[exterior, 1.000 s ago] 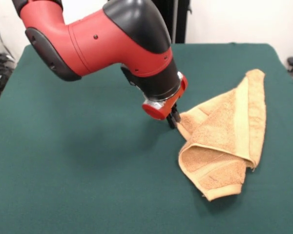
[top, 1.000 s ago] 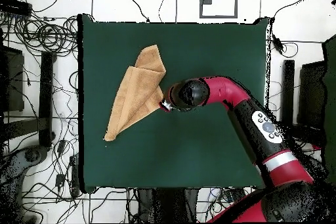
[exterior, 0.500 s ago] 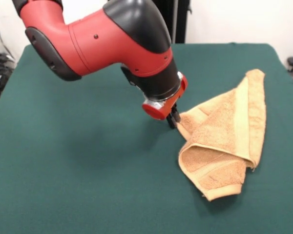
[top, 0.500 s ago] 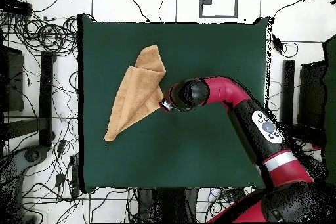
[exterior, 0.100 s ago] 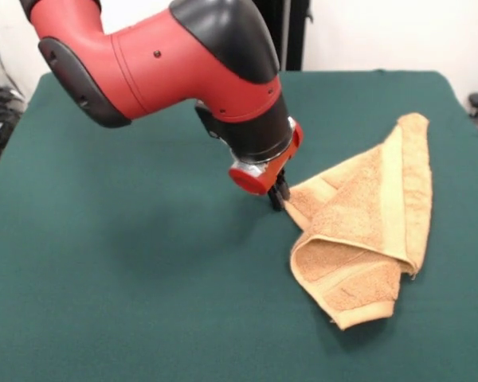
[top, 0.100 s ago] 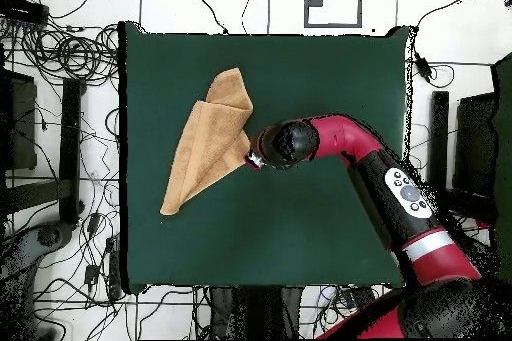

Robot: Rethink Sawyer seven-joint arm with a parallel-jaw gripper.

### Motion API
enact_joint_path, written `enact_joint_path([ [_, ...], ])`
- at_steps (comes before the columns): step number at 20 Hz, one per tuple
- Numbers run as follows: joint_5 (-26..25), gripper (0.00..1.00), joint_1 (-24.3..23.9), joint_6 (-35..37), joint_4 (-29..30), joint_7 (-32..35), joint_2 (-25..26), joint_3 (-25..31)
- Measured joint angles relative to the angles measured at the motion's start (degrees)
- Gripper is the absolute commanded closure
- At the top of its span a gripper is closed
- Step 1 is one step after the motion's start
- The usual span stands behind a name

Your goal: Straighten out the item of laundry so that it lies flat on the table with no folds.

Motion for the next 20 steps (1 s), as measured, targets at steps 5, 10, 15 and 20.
enact_joint_path([
  [5, -2.0, 1.00, -0.2, 0.3, 0.1, -2.3, -2.0, 0.0],
  [10, -4.1, 1.00, -1.2, 0.7, 0.1, -7.2, -3.5, -0.1],
  [15, -5.5, 1.00, -1.9, 1.6, 0.0, -12.4, -3.9, -0.4],
  [20, -7.1, 1.00, -2.5, 3.0, -0.4, -18.6, -4.3, -1.4],
])
